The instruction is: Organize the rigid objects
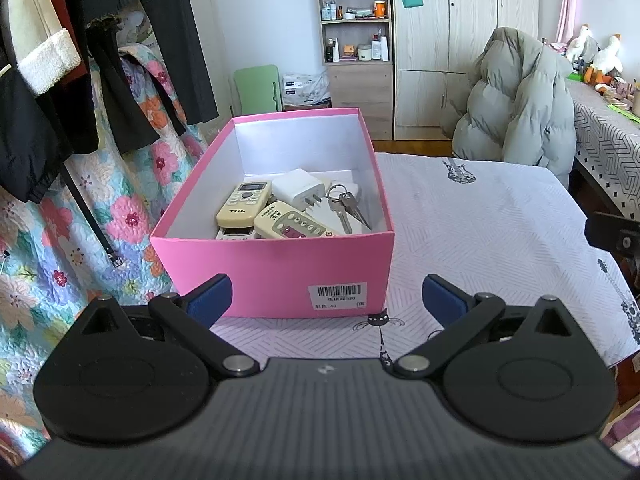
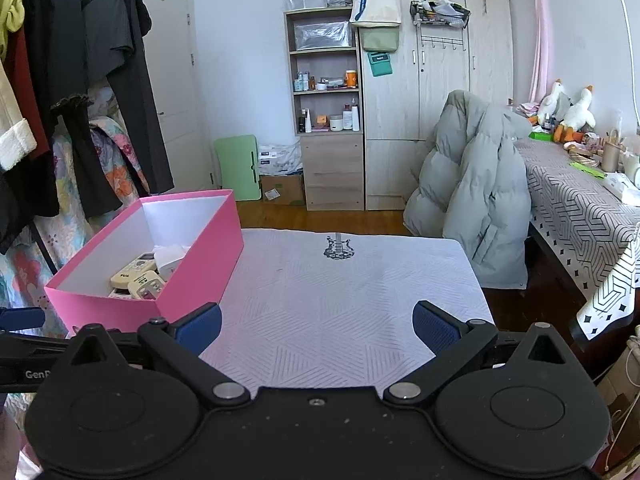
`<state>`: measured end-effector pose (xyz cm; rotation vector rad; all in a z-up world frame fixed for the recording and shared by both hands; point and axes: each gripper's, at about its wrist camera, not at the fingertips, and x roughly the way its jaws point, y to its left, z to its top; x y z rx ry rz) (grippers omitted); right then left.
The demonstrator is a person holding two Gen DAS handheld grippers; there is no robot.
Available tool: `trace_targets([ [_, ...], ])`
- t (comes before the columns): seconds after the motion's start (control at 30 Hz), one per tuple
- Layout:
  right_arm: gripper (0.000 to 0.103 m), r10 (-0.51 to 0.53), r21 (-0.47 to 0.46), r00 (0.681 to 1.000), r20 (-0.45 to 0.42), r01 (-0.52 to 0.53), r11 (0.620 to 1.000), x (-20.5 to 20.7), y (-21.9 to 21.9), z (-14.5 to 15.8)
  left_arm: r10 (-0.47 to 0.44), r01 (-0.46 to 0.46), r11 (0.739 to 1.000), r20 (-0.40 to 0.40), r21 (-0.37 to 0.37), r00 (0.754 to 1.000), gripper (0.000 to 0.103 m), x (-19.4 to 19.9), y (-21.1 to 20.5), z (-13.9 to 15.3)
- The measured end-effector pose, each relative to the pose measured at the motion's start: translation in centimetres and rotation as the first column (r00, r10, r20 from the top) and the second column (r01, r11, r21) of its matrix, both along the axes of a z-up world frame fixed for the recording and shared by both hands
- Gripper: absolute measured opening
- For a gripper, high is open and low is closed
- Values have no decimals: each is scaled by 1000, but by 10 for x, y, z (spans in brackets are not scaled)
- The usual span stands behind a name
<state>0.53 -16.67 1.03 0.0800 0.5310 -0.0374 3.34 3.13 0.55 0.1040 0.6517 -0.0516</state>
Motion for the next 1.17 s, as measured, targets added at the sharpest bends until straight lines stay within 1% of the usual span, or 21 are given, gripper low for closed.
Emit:
trace_targets([
  [0.3, 103, -8, -9, 1000, -4, 8, 1000, -2, 0, 0, 23, -23, 1000, 3, 6, 1000, 103, 1, 3, -2],
  [0.53, 103, -10, -21, 1000, -9, 9, 1000, -3, 3, -1, 16, -17, 1000, 24, 22, 1000, 103, -2, 1, 0],
  [0.8, 103, -1, -27, 1000, -12, 1, 1000, -5, 5, -2, 9, -10, 1000, 18, 28, 1000, 103, -5, 1, -1],
  [0.93, 103, 0, -27, 1000, -15, -1, 1000, -5, 4, -2, 14, -16, 999, 32, 40, 999, 103, -8, 0, -2],
  [1.17, 103, -3, -28, 1000, -17, 3, 1000, -5, 4, -2, 13, -15, 999, 33, 40, 999, 103, -8, 0, 0],
])
